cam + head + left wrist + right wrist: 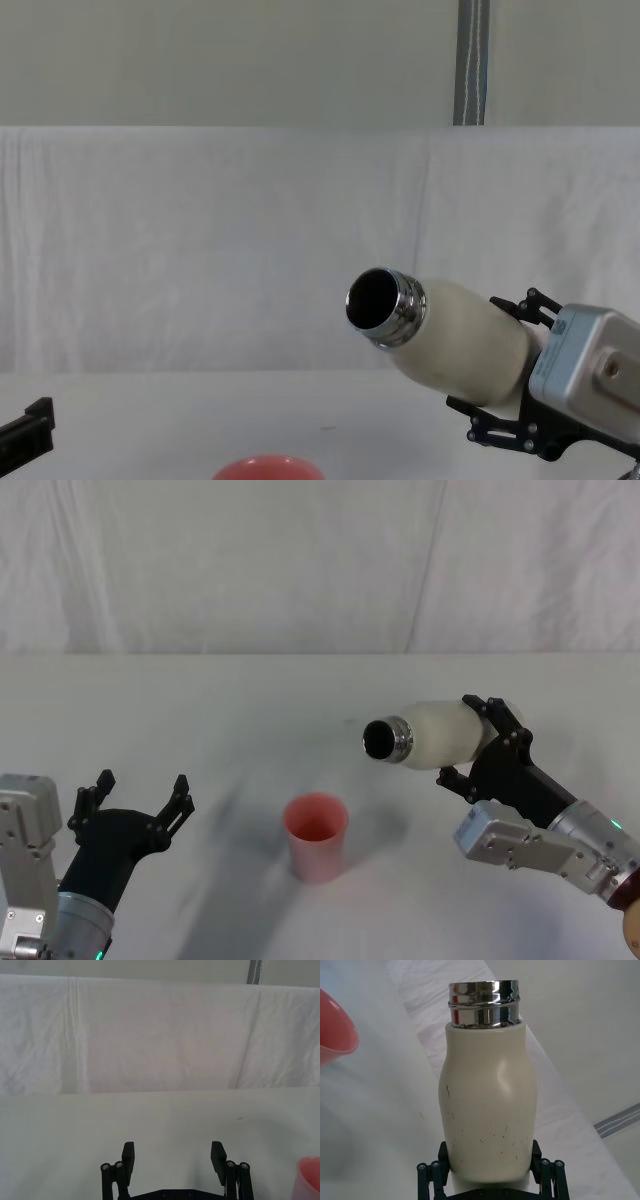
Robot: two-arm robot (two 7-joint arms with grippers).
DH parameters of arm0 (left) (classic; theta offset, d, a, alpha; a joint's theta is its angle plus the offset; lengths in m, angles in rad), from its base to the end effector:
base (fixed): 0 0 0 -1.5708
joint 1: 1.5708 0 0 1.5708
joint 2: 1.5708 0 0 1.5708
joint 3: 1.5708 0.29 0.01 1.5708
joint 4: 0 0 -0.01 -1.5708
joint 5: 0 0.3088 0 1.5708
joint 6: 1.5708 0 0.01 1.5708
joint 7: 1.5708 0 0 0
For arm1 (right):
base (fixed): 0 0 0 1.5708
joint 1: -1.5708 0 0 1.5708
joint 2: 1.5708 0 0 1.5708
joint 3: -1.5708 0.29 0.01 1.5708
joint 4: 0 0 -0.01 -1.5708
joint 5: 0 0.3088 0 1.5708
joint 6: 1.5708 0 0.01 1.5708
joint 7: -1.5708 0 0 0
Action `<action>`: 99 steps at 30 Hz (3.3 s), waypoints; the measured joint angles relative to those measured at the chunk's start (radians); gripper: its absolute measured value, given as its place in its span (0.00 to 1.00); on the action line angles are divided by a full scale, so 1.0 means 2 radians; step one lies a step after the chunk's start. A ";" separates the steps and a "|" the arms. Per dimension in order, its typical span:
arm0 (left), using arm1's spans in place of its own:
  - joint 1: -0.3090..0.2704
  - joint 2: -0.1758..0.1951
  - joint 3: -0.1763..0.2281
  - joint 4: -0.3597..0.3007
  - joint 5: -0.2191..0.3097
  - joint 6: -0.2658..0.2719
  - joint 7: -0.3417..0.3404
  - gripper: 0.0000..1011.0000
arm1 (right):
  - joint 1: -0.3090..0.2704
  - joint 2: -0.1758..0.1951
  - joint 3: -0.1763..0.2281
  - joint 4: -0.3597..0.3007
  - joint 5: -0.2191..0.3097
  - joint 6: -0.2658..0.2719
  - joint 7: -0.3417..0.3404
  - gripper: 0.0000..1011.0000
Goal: Grasp the thermos with one hand and pour water into the cup lid.
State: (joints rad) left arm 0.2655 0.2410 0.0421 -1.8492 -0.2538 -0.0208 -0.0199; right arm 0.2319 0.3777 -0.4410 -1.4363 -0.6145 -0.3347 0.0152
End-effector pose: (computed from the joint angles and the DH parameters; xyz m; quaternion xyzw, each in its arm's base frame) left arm 0.2529 0.0376 -0.2853 -0.0174 0.0064 0.6616 0.7496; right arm 0.3692 0.0049 -0.2906 -0.1906 -0.4679 -0.4027 0.7632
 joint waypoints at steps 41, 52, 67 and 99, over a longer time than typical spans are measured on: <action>0.000 0.000 0.000 0.000 0.000 0.000 0.000 0.99 | 0.011 0.010 -0.040 -0.004 -0.061 0.041 -0.021 0.94; 0.000 0.000 0.000 0.000 0.000 0.000 0.000 0.99 | 0.002 0.010 -0.041 -0.011 -0.076 0.063 -0.030 0.94; 0.000 0.000 0.000 0.000 0.000 0.000 0.000 0.99 | 0.000 0.007 -0.047 -0.014 -0.089 0.078 -0.031 0.94; 0.000 0.000 0.000 0.000 0.000 0.000 0.000 0.99 | 0.039 0.005 -0.079 0.016 -0.129 0.080 -0.047 0.94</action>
State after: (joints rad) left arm 0.2655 0.2409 0.0421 -1.8492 -0.2538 -0.0208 -0.0199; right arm 0.3101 0.3874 -0.5985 -1.4048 -0.8729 -0.1749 -0.0797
